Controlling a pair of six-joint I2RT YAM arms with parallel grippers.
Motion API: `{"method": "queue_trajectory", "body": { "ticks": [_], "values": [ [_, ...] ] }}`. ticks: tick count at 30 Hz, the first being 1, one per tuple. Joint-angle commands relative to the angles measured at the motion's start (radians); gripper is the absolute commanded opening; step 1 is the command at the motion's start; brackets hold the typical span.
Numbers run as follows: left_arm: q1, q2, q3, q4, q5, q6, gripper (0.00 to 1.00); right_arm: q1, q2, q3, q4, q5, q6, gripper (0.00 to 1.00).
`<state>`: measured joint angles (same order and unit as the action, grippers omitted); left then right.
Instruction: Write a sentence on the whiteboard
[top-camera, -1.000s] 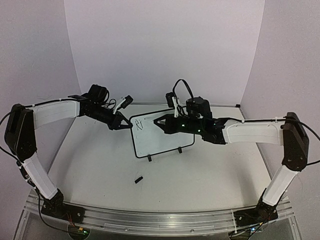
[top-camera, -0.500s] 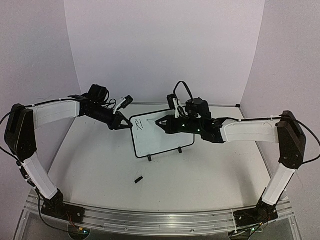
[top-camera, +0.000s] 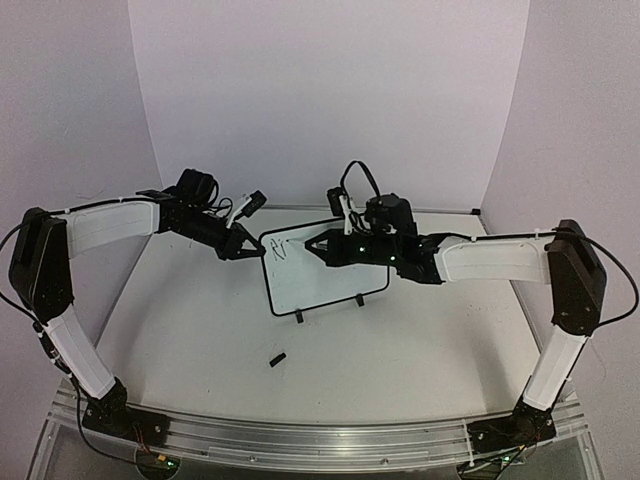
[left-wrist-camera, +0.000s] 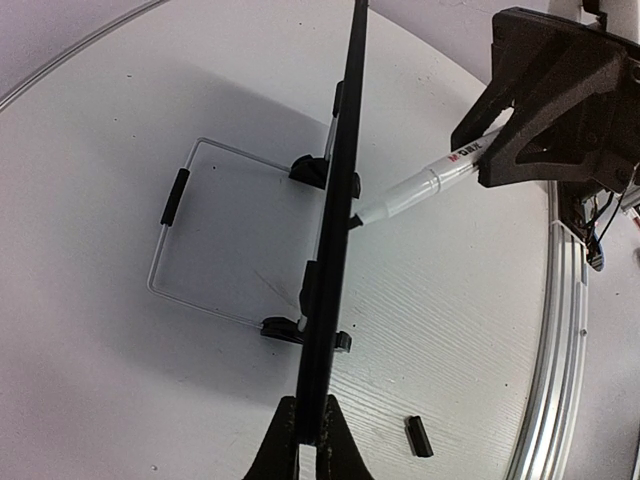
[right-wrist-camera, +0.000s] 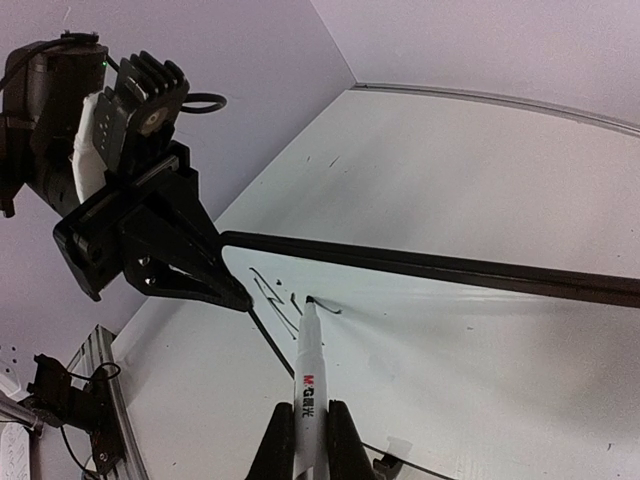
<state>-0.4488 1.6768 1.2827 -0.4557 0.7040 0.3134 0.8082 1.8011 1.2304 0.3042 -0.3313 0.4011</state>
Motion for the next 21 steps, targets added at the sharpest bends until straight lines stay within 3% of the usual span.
{"method": "queue_trajectory", "body": {
  "ticks": [1,21],
  "values": [
    [-0.015,0.032,0.007,-0.093,-0.046,0.027,0.0,-0.002,0.026,0.009,0.015,0.006,0.0,0.0],
    [-0.016,0.031,0.007,-0.093,-0.046,0.026,0.0,-0.002,-0.01,-0.052,-0.007,0.064,-0.007,0.0]
  ]
}}
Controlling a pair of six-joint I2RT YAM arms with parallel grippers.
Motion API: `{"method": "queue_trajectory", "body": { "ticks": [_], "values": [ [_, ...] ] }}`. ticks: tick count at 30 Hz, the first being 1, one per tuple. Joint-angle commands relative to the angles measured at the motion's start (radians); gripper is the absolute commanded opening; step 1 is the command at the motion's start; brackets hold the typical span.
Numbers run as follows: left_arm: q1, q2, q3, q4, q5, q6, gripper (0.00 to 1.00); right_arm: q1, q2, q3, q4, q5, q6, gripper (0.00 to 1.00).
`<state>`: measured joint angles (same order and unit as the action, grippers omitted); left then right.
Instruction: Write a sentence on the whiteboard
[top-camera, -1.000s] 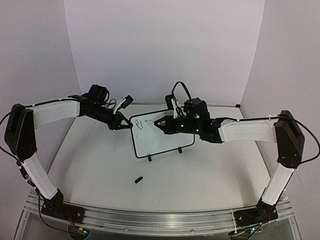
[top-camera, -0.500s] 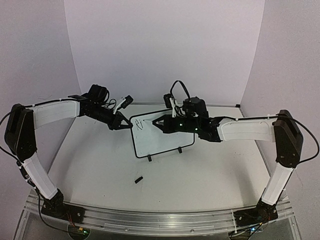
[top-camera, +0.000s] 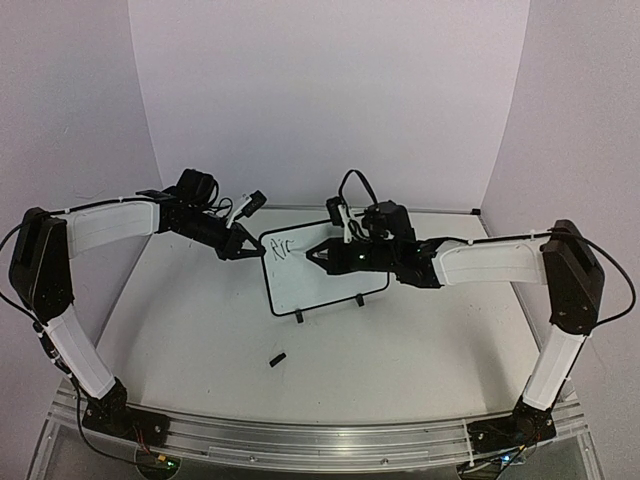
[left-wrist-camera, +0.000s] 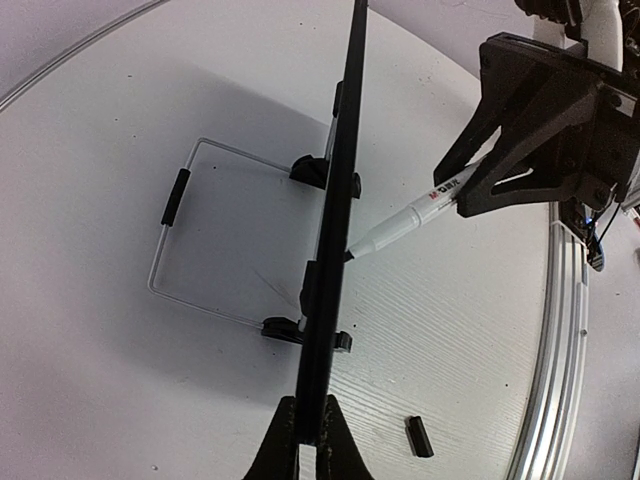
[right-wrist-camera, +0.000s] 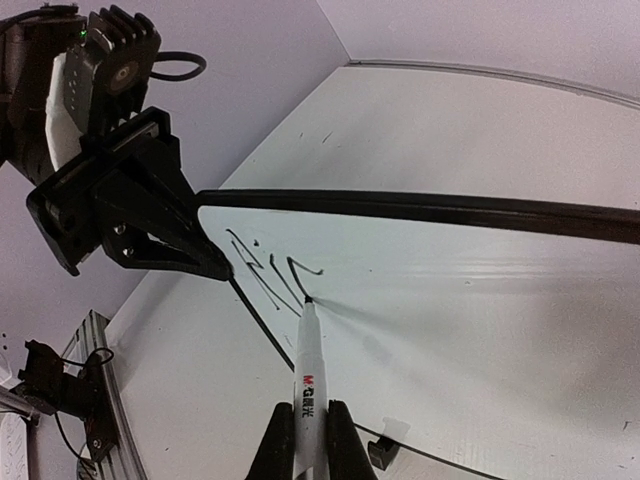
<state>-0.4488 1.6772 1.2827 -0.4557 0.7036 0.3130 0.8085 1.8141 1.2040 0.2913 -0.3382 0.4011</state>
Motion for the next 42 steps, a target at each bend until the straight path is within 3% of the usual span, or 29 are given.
{"method": "queue_trajectory", "body": {
  "ticks": [1,13,32,42],
  "values": [
    [-0.016,0.03,0.006,-0.094,-0.046,0.026,0.0,-0.003,-0.03,-0.032,0.006,0.079,-0.008,0.0],
    [-0.018,0.027,0.005,-0.093,-0.044,0.027,0.0,-0.003,-0.046,-0.065,0.003,0.077,-0.008,0.0],
    [-0.019,0.03,0.006,-0.095,-0.049,0.028,0.0,0.014,0.054,0.051,-0.003,0.01,-0.019,0.0],
    [-0.019,0.027,0.006,-0.097,-0.048,0.028,0.0,0.012,-0.175,-0.103,0.026,0.028,-0.003,0.0]
  ]
}}
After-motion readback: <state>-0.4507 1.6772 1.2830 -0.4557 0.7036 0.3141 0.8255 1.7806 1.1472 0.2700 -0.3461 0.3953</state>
